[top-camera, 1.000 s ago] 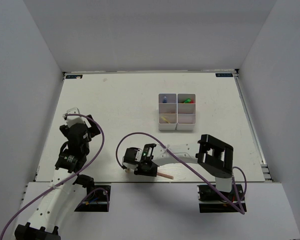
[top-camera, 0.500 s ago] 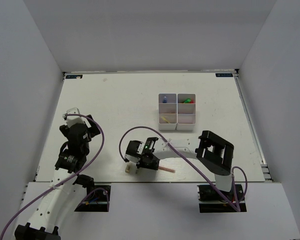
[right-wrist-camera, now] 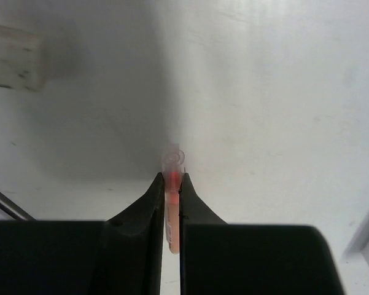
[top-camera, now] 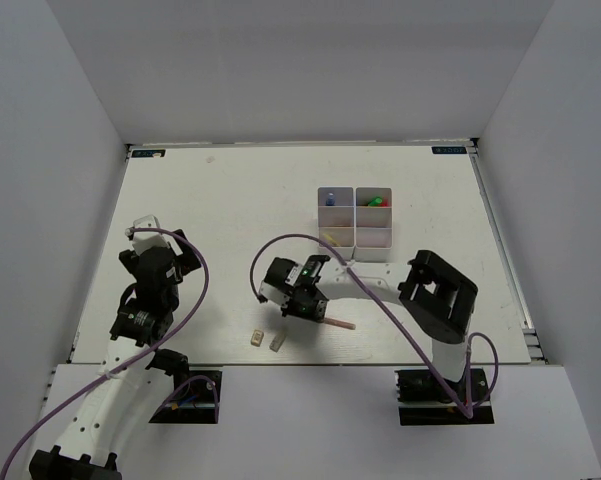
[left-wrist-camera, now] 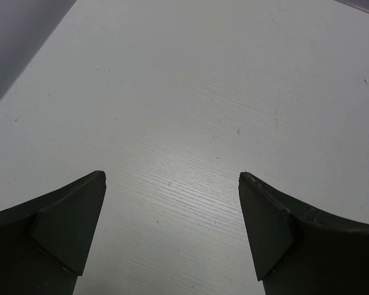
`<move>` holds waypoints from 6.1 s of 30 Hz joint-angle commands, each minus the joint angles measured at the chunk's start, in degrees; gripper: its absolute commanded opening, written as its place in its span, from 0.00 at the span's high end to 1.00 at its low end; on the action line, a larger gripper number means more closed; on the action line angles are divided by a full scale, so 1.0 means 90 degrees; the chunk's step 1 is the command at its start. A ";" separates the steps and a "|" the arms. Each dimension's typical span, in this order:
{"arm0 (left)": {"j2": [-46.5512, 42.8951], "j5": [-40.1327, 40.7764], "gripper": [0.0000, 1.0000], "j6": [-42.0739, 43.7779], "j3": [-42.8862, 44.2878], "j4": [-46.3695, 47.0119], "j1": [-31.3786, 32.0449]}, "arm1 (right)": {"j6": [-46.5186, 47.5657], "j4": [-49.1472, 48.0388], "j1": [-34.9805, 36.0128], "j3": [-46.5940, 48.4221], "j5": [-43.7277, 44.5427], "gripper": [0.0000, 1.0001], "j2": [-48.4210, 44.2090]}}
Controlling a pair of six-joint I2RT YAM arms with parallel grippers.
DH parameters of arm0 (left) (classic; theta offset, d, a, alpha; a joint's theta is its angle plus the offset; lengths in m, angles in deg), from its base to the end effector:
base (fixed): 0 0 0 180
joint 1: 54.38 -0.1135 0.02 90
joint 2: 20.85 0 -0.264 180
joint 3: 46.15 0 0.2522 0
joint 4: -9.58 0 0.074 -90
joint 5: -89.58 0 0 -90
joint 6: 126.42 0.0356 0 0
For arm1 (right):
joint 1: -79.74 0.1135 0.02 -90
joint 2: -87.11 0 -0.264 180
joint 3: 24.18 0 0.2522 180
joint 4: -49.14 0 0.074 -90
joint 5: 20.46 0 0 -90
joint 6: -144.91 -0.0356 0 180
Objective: Sort the stationery into containers
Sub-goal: Pick up the pen from the corner of the board, then place the pen in the storage box, then pick up the stationery from the corner of the board, then place the stationery in the storage box.
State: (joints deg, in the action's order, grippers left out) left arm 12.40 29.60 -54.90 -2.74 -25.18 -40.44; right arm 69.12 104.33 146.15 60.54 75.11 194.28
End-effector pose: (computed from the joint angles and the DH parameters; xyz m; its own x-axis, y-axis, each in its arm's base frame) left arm 0.1429 -0.0171 0.2591 -0.3094 -0.2060 -0.9284 -0.3490 0.9327 -0.0907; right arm 0.1450 0.3234 0.1625 -0.1571 -0.9702 -0.1842 -0.9721 0.1848 -0.1445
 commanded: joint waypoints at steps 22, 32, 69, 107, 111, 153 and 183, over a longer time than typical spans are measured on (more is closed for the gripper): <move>0.0055 -0.0103 0.00 0.0003 0.0114 0.0018 -0.0035 | 0.1652 -0.2591 -0.2494 0.0182 -0.0772 1.00 -0.2221; 0.0113 -0.0162 0.00 0.0003 0.0114 0.0028 -0.0025 | 0.2003 -0.2787 -0.3296 0.0475 -0.2648 1.00 -0.1763; 0.2007 -0.5008 0.65 0.0727 0.0942 -0.0634 0.1107 | -0.0083 -0.1590 -0.4166 0.0084 -0.3656 0.36 -0.2972; 0.4420 -0.2613 0.43 -0.2097 0.0983 -0.1877 0.4575 | -0.0076 -0.1059 -0.5397 -0.2640 -0.3460 0.30 -0.5590; 0.4644 -0.2398 0.43 -0.2146 0.0983 -0.2003 0.4672 | -0.0086 -0.1058 -0.5436 -0.2630 -0.3508 0.29 -0.5610; 0.9986 -0.6187 0.95 0.0588 0.9137 -0.0607 0.3891 | -0.0467 -0.1713 -0.5631 -0.2865 -0.1341 0.94 -0.5981; 1.0583 -0.4107 0.65 0.1340 0.9284 -0.0636 0.3930 | -0.0457 -0.1684 -0.5748 -0.2904 -0.1673 0.84 -0.6059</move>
State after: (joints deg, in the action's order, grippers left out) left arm 108.29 -11.10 -44.10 79.11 -31.21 -5.12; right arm 64.42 91.04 94.72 34.68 62.25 141.02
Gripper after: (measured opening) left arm 0.352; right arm 0.155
